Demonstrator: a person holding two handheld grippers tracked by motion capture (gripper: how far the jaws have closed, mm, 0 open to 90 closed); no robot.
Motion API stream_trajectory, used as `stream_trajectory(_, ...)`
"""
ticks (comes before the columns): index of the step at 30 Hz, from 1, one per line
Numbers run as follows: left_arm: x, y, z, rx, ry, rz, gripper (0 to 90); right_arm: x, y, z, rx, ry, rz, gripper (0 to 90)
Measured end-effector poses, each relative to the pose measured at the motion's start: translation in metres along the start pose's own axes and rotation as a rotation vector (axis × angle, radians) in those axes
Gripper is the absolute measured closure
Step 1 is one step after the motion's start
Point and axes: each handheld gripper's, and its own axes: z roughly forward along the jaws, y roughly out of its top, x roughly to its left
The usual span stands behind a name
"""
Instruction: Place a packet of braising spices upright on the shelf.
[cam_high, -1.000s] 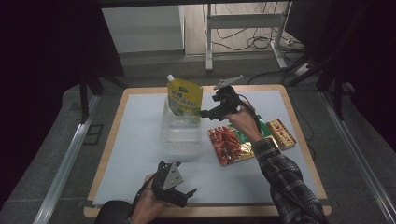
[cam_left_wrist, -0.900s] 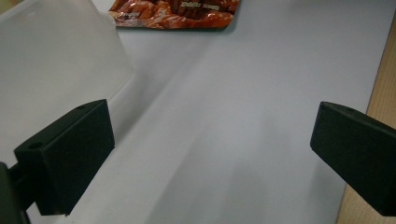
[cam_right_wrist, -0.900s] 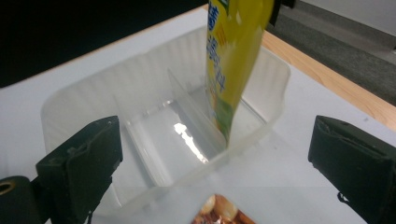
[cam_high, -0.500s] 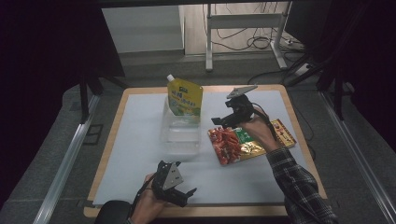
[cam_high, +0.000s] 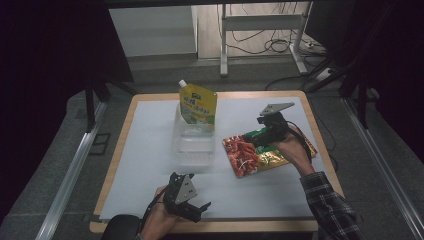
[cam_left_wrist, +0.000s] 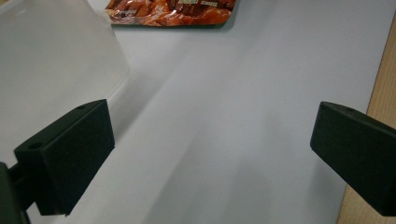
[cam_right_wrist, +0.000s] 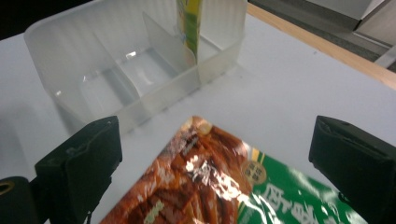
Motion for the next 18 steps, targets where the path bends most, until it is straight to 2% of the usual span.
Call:
stream_trajectory(9,-0.001,0.000,0.002,0.003,-0.002,0.002,0.0,0.000,-0.033,-0.019,0.000,-0.041,0.017,2.6)
stream_trajectory(14,-0.002,0.000,0.002,0.005,-0.003,0.005,0.0,0.000,-0.045,-0.026,-0.008,-0.054,0.023,2.6)
stream_trajectory(15,-0.002,0.000,0.002,0.006,-0.002,0.006,0.0,0.000,-0.050,-0.029,-0.009,-0.075,0.020,2.6)
stream_trajectory(18,-0.002,0.000,0.003,0.006,-0.003,0.003,0.0,0.000,-0.056,-0.030,-0.007,-0.086,0.021,2.6)
